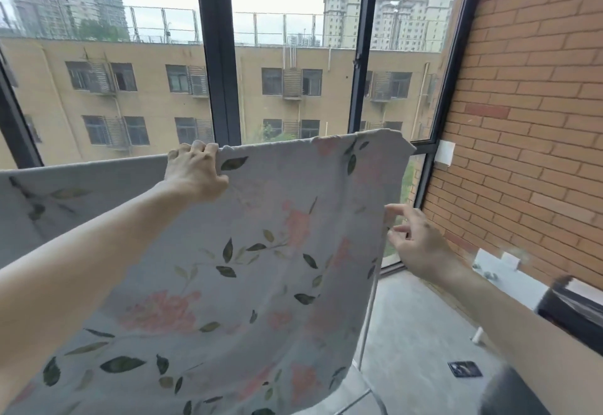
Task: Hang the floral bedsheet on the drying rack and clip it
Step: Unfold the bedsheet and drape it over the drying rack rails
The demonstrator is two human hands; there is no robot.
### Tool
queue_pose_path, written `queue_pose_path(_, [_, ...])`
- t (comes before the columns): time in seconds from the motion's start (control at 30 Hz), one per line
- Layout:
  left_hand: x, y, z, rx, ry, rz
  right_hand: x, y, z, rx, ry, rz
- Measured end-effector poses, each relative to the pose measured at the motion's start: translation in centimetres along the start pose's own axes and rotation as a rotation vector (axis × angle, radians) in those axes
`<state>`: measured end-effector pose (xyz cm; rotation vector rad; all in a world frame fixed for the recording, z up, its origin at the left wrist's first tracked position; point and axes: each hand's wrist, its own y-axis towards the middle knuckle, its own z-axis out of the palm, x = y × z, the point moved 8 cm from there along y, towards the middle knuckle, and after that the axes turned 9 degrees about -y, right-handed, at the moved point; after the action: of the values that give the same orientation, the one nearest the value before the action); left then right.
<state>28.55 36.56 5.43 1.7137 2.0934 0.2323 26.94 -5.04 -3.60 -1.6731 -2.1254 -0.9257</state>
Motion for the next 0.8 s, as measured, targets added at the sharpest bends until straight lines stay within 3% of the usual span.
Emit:
queue_pose_path(0.27, [-9.8, 6.6, 5.5, 0.059, 0.027, 0.077, -6.6, 7.0, -1.7, -0.026, 0.086, 0.065])
queue_pose_path(0.43, [-17.5, 11.2, 9.1, 0.044, 0.04, 0.216, -9.8, 13.1, -2.3, -0.042, 0.086, 0.076])
queue_pose_path(0.63, [-25.6, 16.3, 12.3, 0.005, -0.014, 0.301, -14.5, 21.1, -5.3, -0.139, 0.092, 0.125])
queue_pose_path(0.8, [-30.3, 19.0, 14.6, -0.019, 0.001, 0.349, -19.1, 26.4, -5.2, -0.122, 0.116, 0.138])
